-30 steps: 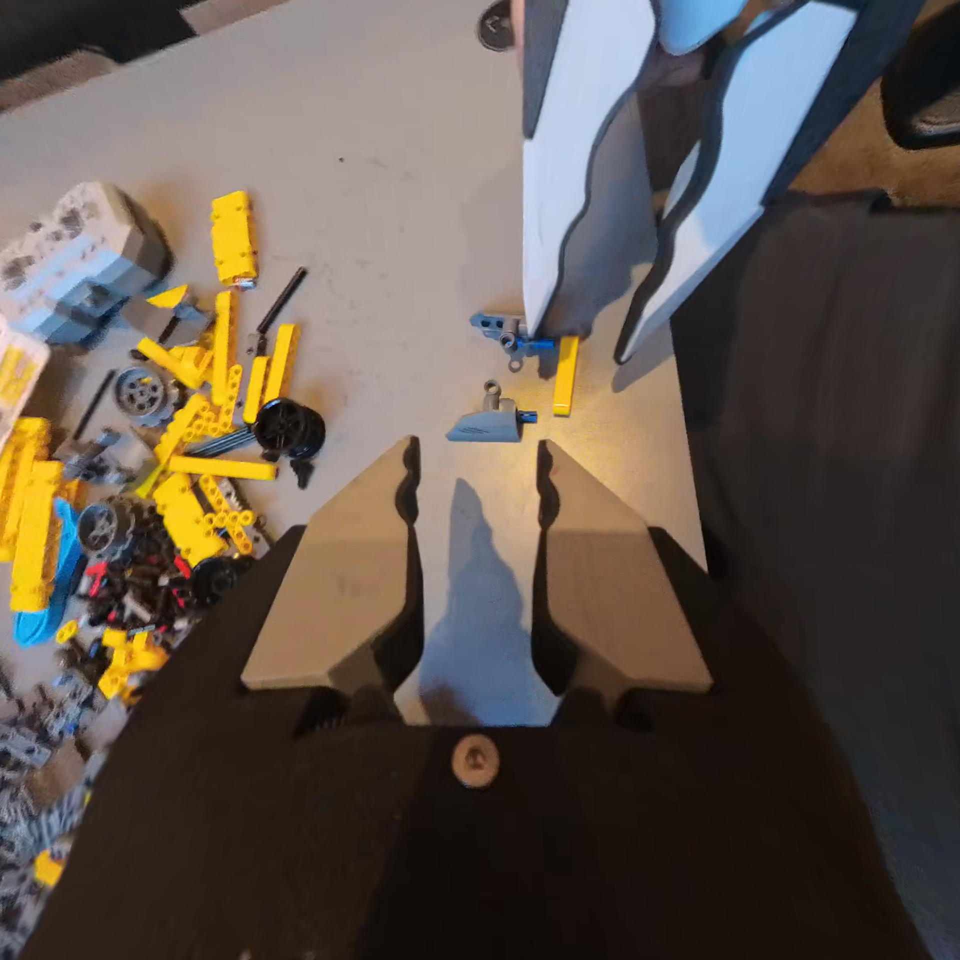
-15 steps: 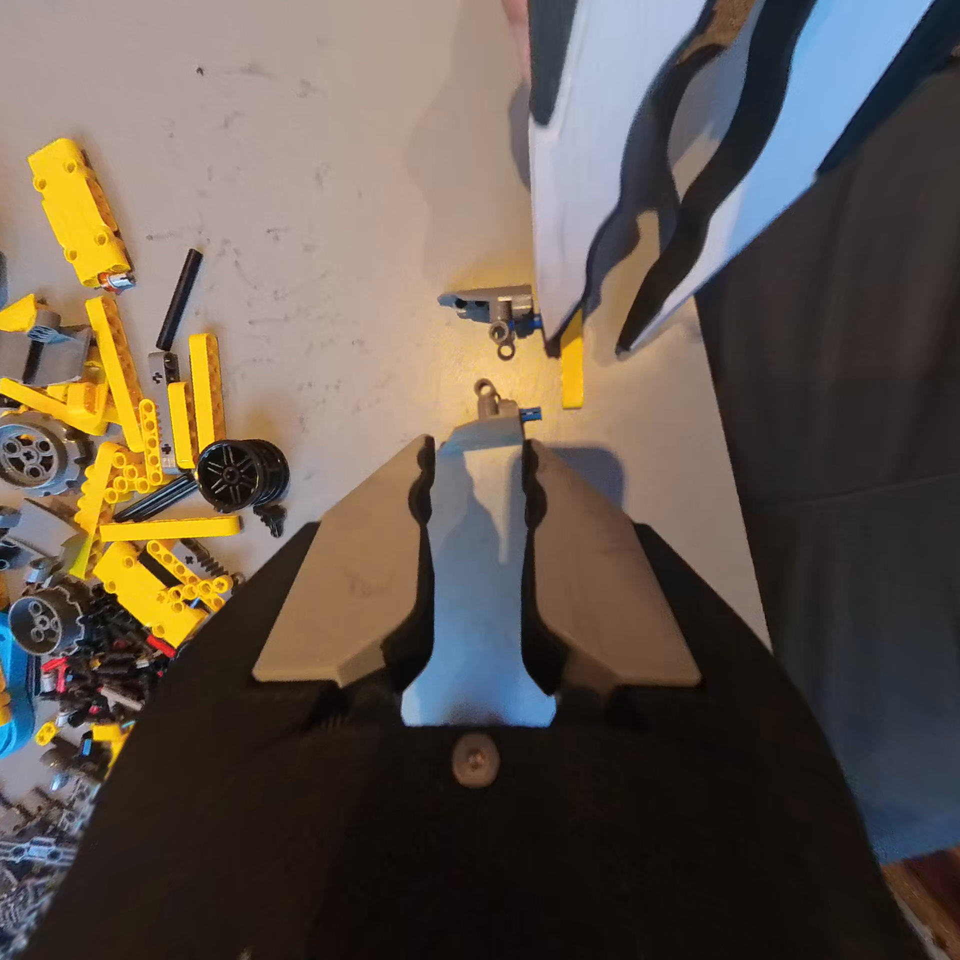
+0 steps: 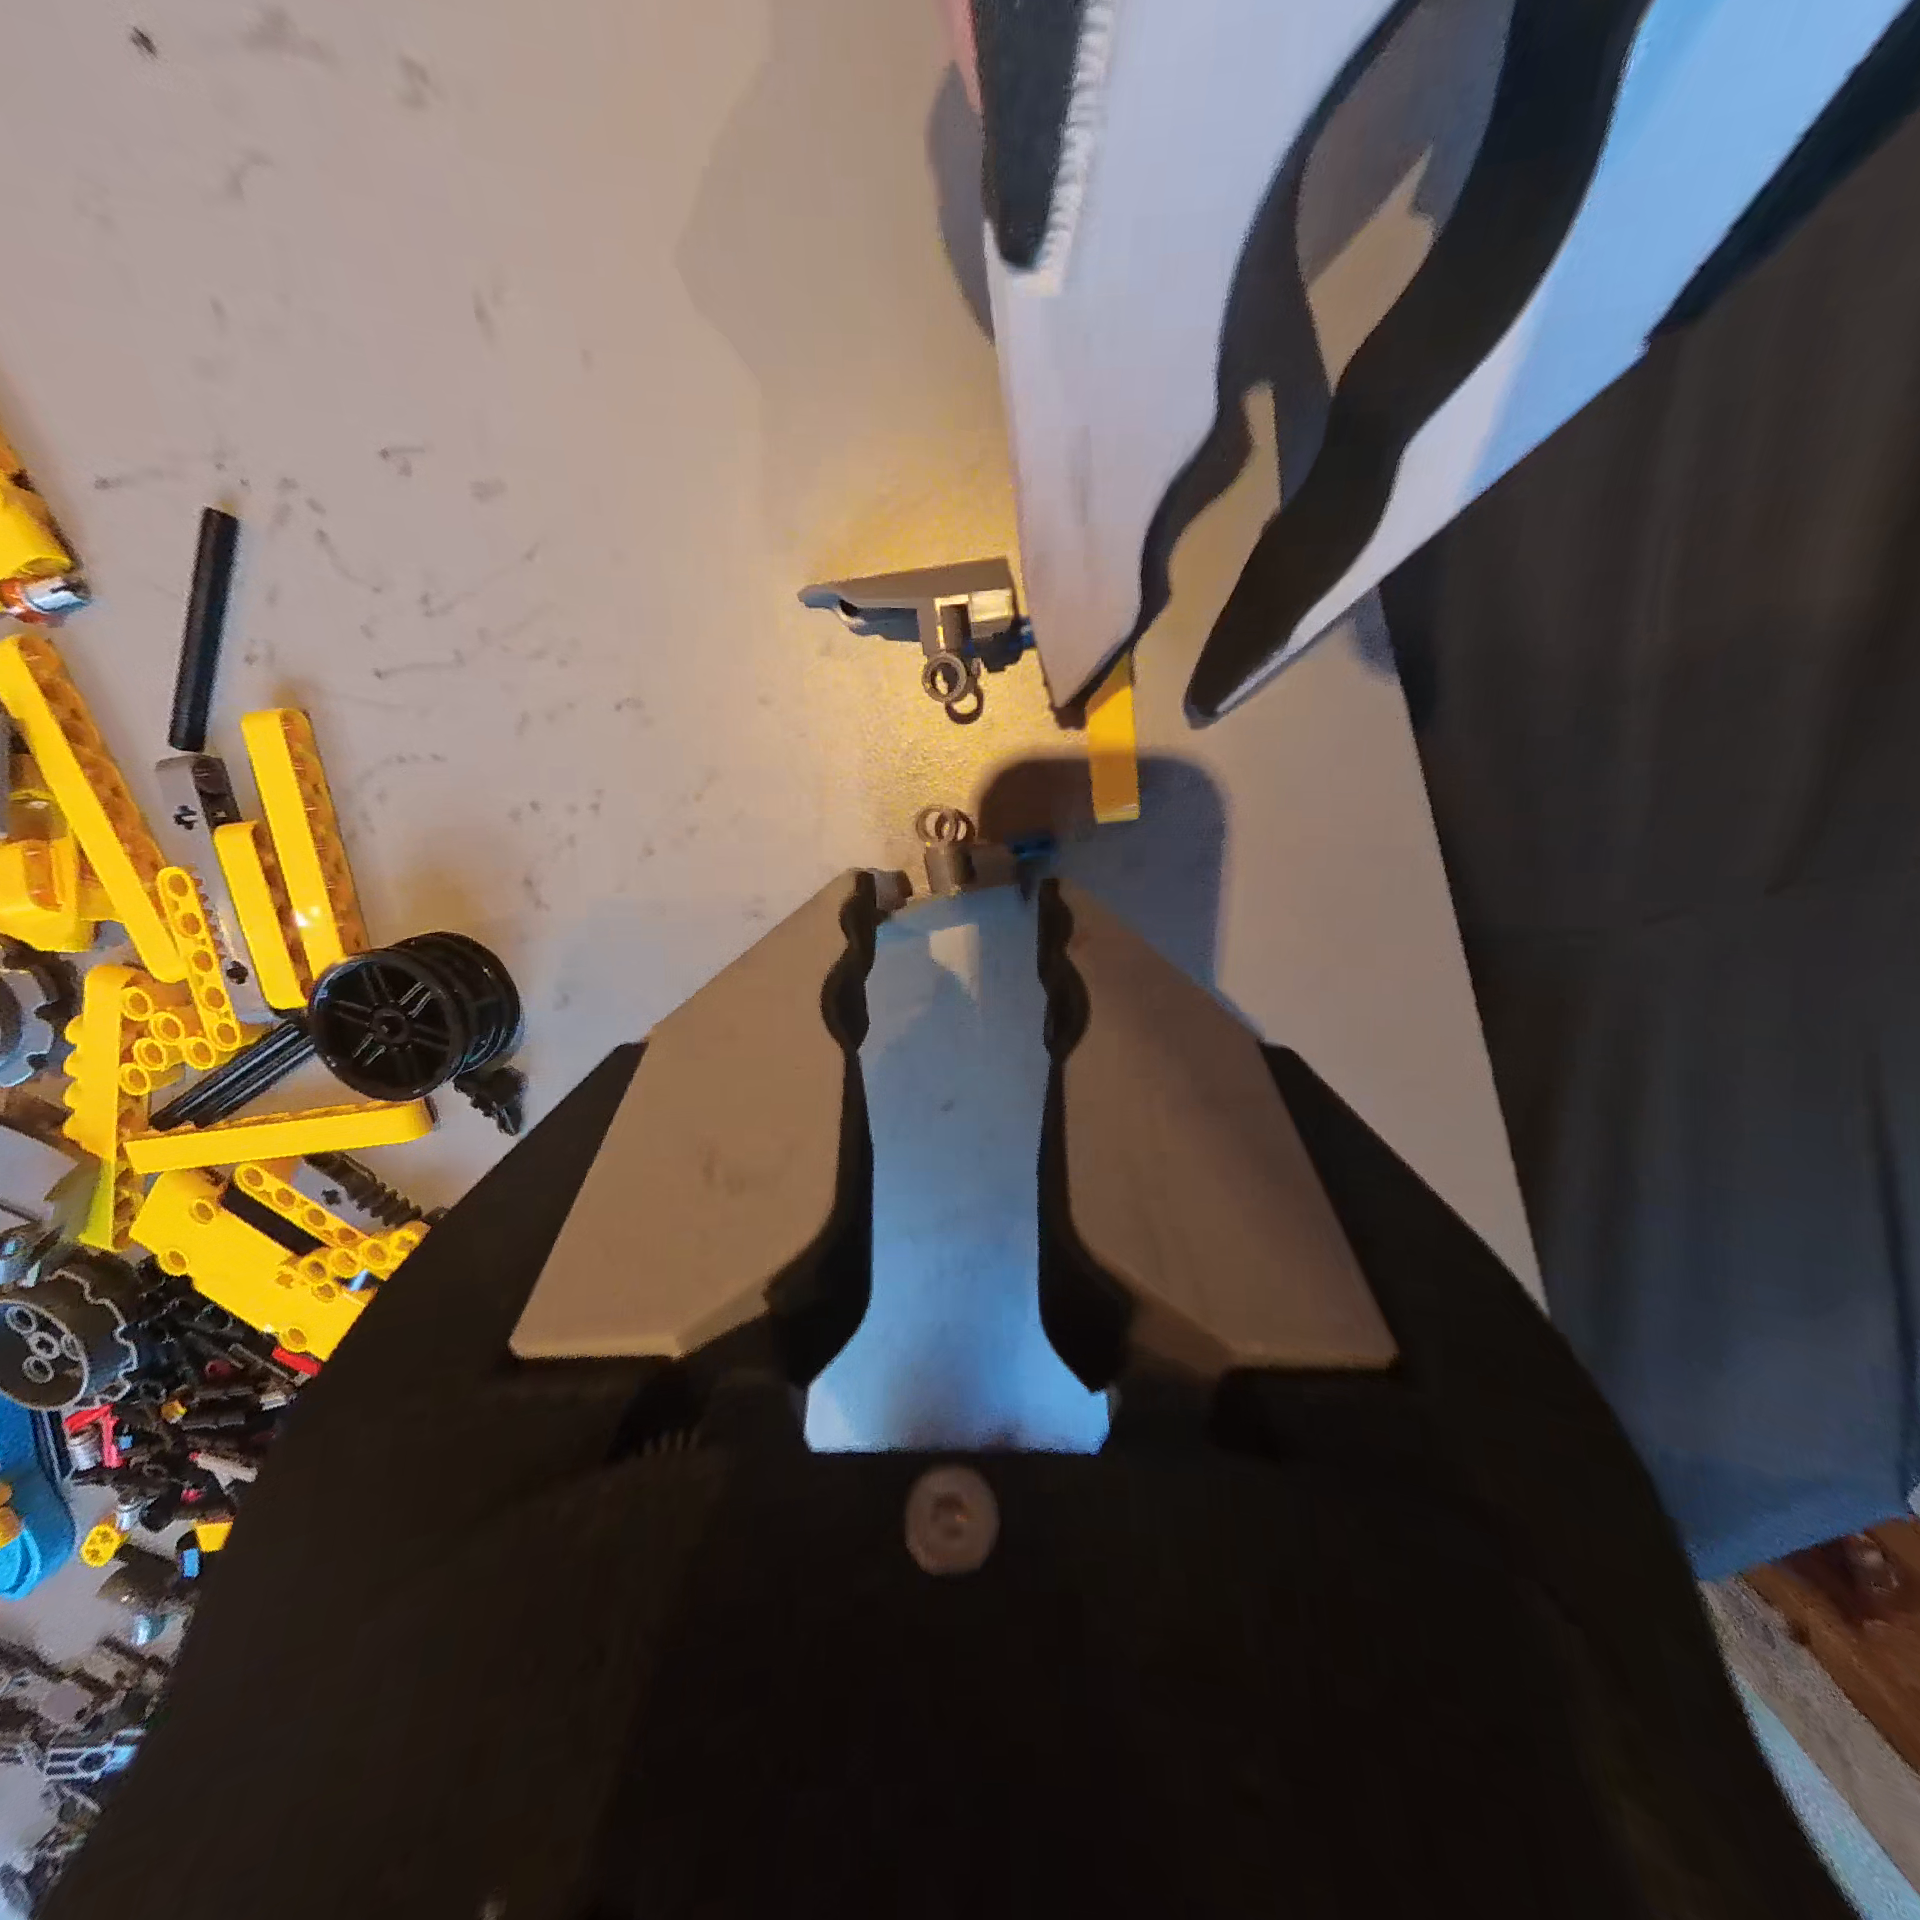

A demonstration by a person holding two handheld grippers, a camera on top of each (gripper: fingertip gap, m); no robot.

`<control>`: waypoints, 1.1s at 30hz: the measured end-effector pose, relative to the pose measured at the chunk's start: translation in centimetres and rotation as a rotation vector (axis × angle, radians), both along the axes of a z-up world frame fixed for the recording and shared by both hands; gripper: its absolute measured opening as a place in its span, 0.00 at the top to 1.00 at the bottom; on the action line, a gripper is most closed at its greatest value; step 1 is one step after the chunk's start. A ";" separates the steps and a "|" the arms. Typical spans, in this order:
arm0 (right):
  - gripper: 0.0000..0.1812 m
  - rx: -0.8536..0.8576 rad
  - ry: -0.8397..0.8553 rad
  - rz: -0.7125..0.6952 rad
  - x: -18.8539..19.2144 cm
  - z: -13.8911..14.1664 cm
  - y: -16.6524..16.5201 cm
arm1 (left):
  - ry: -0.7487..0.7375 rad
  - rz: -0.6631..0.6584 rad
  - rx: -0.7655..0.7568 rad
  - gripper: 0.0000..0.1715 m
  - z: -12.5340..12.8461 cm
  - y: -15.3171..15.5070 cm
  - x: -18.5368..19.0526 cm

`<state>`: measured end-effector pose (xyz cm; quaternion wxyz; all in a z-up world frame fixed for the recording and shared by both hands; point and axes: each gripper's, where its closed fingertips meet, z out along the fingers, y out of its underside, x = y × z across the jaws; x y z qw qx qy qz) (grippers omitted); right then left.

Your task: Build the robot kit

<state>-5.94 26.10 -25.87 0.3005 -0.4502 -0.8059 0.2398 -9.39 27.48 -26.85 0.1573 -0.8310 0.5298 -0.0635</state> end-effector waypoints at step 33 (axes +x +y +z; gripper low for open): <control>0.96 0.097 -0.077 0.021 -0.6 -1.3 -0.1 | 0.013 -0.094 0.017 0.88 -0.4 -1.4 1.0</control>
